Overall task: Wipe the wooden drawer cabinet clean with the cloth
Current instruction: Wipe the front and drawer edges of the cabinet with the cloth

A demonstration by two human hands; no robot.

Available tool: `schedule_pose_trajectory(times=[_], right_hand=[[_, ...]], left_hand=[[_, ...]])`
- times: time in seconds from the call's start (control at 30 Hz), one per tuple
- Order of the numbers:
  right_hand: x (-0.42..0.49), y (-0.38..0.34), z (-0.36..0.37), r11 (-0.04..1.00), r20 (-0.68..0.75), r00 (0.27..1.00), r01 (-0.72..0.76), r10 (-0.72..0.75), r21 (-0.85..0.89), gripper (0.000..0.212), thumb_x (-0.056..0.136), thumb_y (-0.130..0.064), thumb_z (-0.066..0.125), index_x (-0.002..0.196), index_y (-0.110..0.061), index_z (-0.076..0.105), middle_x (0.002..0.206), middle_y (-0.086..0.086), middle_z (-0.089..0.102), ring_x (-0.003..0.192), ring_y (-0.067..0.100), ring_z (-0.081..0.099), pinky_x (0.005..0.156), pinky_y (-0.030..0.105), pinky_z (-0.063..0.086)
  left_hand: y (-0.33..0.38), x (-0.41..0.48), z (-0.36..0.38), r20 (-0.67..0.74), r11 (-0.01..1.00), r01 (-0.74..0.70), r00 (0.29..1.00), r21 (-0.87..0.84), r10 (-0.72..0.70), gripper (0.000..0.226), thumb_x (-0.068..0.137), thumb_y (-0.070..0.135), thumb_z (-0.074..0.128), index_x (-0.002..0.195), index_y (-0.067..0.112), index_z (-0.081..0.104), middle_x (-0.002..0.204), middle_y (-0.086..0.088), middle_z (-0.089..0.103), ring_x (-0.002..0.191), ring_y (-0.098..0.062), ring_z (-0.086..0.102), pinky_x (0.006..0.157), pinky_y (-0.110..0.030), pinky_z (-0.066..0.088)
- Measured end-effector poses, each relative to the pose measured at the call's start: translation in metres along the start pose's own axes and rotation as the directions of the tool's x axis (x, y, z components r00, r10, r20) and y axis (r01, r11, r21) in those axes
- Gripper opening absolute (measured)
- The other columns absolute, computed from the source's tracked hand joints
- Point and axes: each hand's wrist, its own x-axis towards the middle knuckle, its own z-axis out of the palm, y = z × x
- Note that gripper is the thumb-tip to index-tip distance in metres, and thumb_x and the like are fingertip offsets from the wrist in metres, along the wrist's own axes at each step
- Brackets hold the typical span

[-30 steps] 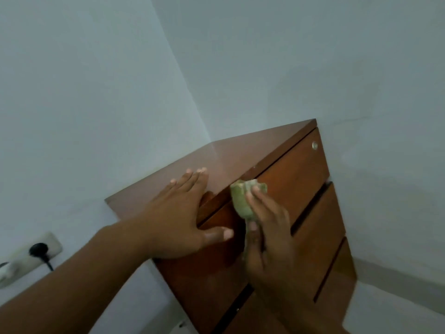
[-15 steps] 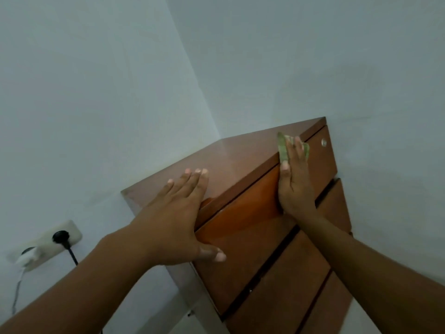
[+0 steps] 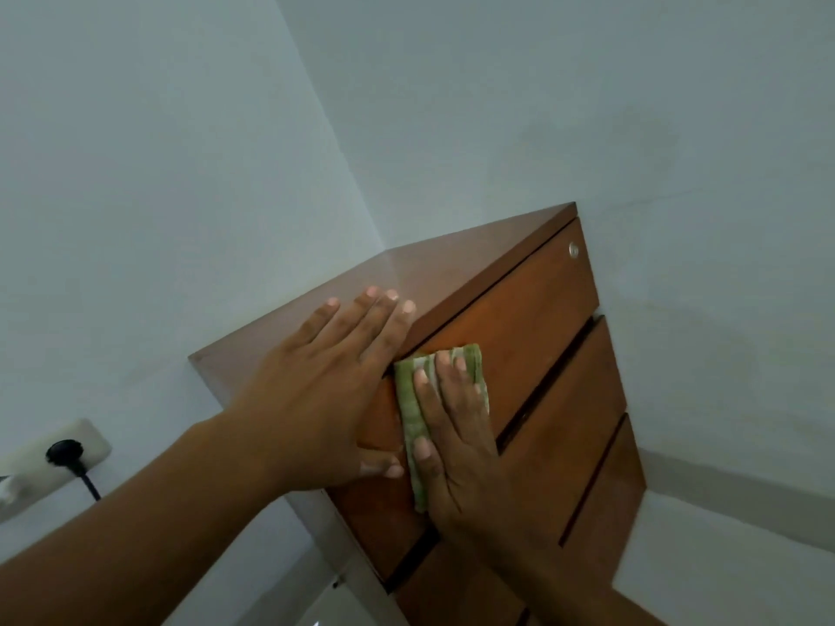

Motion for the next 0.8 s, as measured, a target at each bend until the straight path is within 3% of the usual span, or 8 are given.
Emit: schedule_pose_trajectory(times=[0.2, 0.33, 0.47, 0.57, 0.63, 0.7, 0.73, 0.8], right_hand=[[0.063, 0.081, -0.019, 0.986, -0.170, 0.971, -0.167, 0.168, 0.019, 0.058, 0.103, -0.032, 0.022, 0.158, -0.023, 0.008, 0.167, -0.003, -0.003, 0.153, 0.015, -0.008, 0.123, 0.047, 0.001], [0.099, 0.151, -0.045, 0.895, -0.262, 0.856, -0.436, 0.446, 0.100, 0.052, 0.106, -0.041, 0.014, 0.156, -0.037, -0.001, 0.167, -0.009, -0.006, 0.151, 0.007, -0.013, 0.123, 0.043, -0.001], [0.102, 0.194, -0.055, 0.689, -0.274, 0.635, -0.696, 0.722, 0.203, 0.051, 0.105, -0.043, 0.017, 0.155, -0.035, 0.015, 0.161, 0.003, 0.029, 0.146, 0.027, 0.031, 0.120, 0.049, 0.026], [0.090, 0.176, -0.059, 0.498, -0.325, 0.391, -0.778, 0.861, 0.383, 0.041, 0.103, -0.032, 0.032, 0.143, -0.033, 0.044, 0.124, 0.008, 0.064, 0.104, 0.027, 0.066, 0.085, 0.046, 0.058], [0.071, 0.137, -0.060, 0.437, -0.328, 0.311, -0.779, 0.892, 0.450, 0.035, 0.105, -0.026, 0.036, 0.135, -0.028, 0.054, 0.107, 0.002, 0.067, 0.084, 0.013, 0.066, 0.060, 0.025, 0.053], [0.038, 0.080, -0.050, 0.501, -0.371, 0.348, -0.711, 0.861, 0.494, 0.036, 0.106, -0.024, 0.035, 0.137, -0.024, 0.054, 0.088, -0.007, 0.064, 0.067, -0.002, 0.060, 0.047, 0.010, 0.042], [0.019, 0.045, -0.041, 0.573, -0.375, 0.435, -0.645, 0.819, 0.506, 0.038, 0.107, -0.025, 0.035, 0.141, -0.026, 0.051, 0.079, -0.010, 0.063, 0.063, -0.002, 0.061, 0.048, 0.009, 0.044], [-0.020, -0.011, -0.011, 0.690, -0.346, 0.610, -0.521, 0.713, 0.502, 0.041, 0.106, -0.036, 0.033, 0.146, -0.038, 0.041, 0.085, 0.002, 0.070, 0.072, 0.014, 0.069, 0.062, 0.031, 0.058]], left_hand=[[0.004, 0.038, 0.002, 0.025, 0.995, -0.078, 0.997, 0.069, 0.077, 0.132, 0.065, 0.093, 0.040, 0.145, 0.019, -0.034, 0.156, -0.004, -0.034, 0.142, -0.021, -0.035, 0.121, -0.043, -0.010], [0.006, 0.052, 0.008, -0.026, 0.982, -0.152, 0.987, 0.115, 0.156, 0.117, 0.074, 0.089, 0.032, 0.153, 0.016, -0.014, 0.161, -0.009, -0.021, 0.147, -0.026, -0.025, 0.122, -0.048, 0.002], [0.012, 0.051, 0.005, 0.006, 0.966, -0.196, 0.980, 0.169, 0.198, 0.097, 0.086, 0.078, 0.021, 0.153, 0.017, -0.013, 0.160, -0.010, -0.022, 0.146, -0.028, -0.027, 0.122, -0.049, -0.001], [0.016, 0.052, -0.001, 0.062, 0.969, -0.168, 0.985, 0.179, 0.159, 0.078, 0.096, 0.063, 0.013, 0.151, 0.019, -0.022, 0.157, -0.007, -0.031, 0.142, -0.025, -0.034, 0.121, -0.046, -0.005], [0.016, 0.052, -0.001, 0.063, 0.975, -0.150, 0.988, 0.164, 0.141, 0.070, 0.100, 0.053, 0.012, 0.151, 0.019, -0.020, 0.158, -0.005, -0.030, 0.143, -0.024, -0.032, 0.122, -0.046, -0.003], [0.013, 0.049, 0.001, 0.015, 0.979, -0.146, 0.989, 0.144, 0.145, 0.064, 0.101, 0.045, 0.011, 0.153, 0.017, -0.013, 0.161, -0.006, -0.021, 0.147, -0.024, -0.024, 0.122, -0.046, 0.000], [0.013, 0.046, 0.002, -0.012, 0.979, -0.145, 0.989, 0.141, 0.149, 0.063, 0.100, 0.042, 0.010, 0.154, 0.016, -0.008, 0.162, -0.007, -0.016, 0.148, -0.025, -0.019, 0.122, -0.046, 0.003], [0.011, 0.041, 0.002, -0.043, 0.981, -0.138, 0.988, 0.139, 0.145, 0.063, 0.098, 0.039, 0.011, 0.155, 0.014, 0.001, 0.164, -0.008, -0.003, 0.150, -0.025, -0.009, 0.122, -0.046, 0.007]])
